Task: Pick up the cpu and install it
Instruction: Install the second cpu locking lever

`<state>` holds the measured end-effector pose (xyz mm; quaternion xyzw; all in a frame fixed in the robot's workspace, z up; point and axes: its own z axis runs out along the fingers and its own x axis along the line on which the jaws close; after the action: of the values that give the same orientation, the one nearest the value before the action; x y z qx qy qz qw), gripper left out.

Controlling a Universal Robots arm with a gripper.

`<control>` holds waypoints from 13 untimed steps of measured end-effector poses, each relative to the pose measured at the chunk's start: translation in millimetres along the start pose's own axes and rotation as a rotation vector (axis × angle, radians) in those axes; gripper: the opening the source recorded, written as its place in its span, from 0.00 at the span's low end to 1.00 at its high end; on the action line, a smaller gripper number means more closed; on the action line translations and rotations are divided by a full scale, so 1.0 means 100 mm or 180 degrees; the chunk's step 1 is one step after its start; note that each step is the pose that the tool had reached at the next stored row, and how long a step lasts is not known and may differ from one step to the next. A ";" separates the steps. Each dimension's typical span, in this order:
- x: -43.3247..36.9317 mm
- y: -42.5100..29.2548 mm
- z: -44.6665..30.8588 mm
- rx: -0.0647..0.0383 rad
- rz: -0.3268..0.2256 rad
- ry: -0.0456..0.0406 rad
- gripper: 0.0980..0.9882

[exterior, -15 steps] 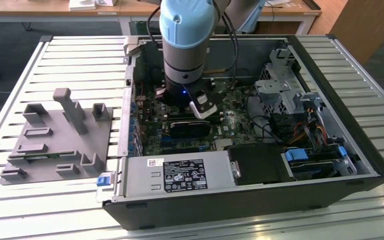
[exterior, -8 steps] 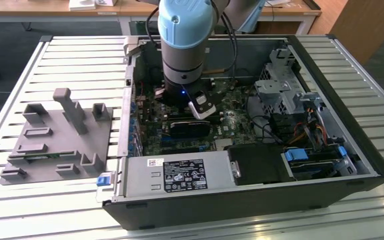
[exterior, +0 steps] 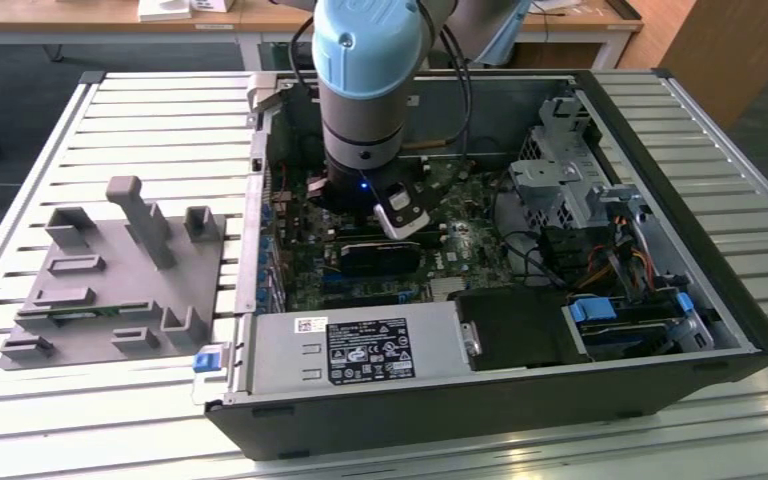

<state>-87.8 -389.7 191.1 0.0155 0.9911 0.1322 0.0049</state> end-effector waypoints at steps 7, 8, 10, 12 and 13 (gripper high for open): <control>0.000 0.018 -0.064 0.0000 0.0000 0.0000 0.01; 0.000 0.021 -0.075 0.0000 0.0000 0.0000 0.01; 0.000 0.027 -0.095 0.0000 0.0000 0.0000 0.01; 0.000 0.036 -0.128 0.0000 0.0000 0.0000 0.01; 0.000 0.042 -0.151 0.0000 0.0000 0.0000 0.01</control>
<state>-87.9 -389.6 206.8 0.0155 0.9911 0.1322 0.0050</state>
